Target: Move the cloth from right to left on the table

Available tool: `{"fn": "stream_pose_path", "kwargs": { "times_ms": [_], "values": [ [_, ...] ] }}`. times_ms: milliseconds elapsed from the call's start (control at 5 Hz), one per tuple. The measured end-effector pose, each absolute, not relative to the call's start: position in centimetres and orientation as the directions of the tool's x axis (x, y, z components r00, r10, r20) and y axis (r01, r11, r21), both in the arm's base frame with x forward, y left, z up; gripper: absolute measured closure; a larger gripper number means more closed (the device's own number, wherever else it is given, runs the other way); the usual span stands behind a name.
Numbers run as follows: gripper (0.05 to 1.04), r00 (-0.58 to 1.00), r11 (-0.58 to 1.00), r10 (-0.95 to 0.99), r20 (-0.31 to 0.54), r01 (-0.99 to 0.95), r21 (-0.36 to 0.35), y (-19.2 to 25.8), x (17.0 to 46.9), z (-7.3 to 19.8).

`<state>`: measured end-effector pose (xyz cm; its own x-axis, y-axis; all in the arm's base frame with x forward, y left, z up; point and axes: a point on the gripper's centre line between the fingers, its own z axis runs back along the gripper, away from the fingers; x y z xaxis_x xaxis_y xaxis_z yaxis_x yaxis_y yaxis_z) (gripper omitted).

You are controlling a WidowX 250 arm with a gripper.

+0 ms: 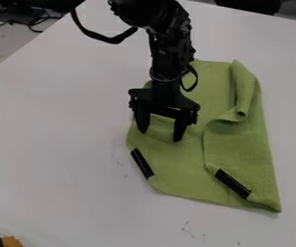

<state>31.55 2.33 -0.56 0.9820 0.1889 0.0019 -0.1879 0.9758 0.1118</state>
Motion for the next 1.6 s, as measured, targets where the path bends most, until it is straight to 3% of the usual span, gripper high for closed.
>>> {"fn": "stream_pose_path", "kwargs": {
  "times_ms": [800, 1600],
  "values": [
    [0.081, 0.907, 0.902, 0.42, -0.018, -0.415, 0.115, 13.3, 27.0, -1.0],
    [0.081, 0.864, 0.856, 0.504, -0.018, -0.496, 0.146, 18.1, 24.1, -0.3]
  ]
}}
